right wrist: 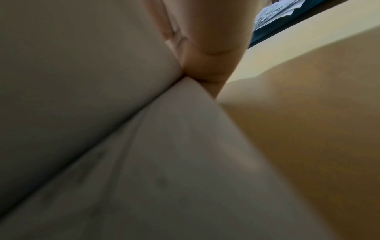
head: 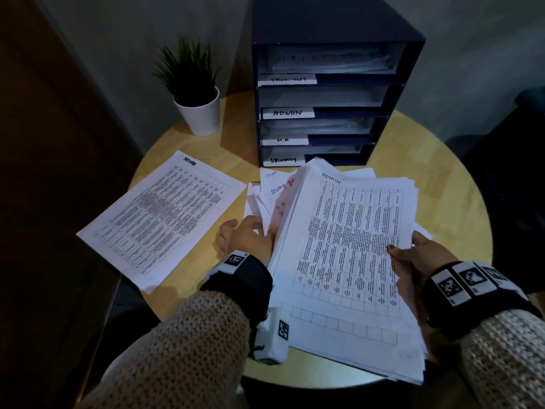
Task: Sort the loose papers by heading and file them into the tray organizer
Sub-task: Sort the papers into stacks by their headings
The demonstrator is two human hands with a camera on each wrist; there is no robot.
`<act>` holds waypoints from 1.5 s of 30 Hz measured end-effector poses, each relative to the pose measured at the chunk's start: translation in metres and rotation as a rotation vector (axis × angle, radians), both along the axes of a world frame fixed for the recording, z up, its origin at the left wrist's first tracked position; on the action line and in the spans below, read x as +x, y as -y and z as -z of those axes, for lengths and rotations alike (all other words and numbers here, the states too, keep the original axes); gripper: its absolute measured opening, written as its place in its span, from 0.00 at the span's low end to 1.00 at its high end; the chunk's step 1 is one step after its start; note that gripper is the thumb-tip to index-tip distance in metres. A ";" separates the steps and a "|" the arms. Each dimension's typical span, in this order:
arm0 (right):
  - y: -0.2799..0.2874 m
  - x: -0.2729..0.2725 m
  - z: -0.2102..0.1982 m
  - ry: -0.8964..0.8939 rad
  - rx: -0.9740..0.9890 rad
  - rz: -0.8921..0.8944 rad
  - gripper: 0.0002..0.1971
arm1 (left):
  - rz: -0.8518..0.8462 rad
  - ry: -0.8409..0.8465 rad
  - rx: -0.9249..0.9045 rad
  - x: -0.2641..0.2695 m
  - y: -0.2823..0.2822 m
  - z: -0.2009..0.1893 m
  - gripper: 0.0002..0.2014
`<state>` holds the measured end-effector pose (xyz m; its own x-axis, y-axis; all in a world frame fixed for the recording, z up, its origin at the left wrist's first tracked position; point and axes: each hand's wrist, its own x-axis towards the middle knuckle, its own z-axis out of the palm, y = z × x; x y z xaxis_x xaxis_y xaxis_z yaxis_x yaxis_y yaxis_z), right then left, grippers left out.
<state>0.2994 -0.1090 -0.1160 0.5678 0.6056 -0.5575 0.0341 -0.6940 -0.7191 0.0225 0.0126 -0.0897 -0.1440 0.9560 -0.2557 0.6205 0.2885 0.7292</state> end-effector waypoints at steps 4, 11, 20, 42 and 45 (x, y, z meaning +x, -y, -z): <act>-0.001 -0.002 0.001 -0.041 0.044 0.038 0.14 | 0.039 0.035 0.075 -0.001 -0.004 0.007 0.14; -0.001 -0.003 0.001 -0.055 0.095 0.056 0.13 | 0.130 0.158 0.027 -0.004 -0.005 0.003 0.09; 0.001 0.003 0.008 -0.072 0.130 0.078 0.15 | 0.139 0.122 0.026 -0.006 -0.003 -0.013 0.08; 0.001 -0.003 -0.009 0.116 -0.121 -0.019 0.28 | 0.184 0.117 0.516 -0.031 -0.005 -0.104 0.13; 0.002 -0.004 -0.010 0.165 -0.160 -0.056 0.28 | 0.239 0.079 0.565 -0.036 -0.007 -0.131 0.23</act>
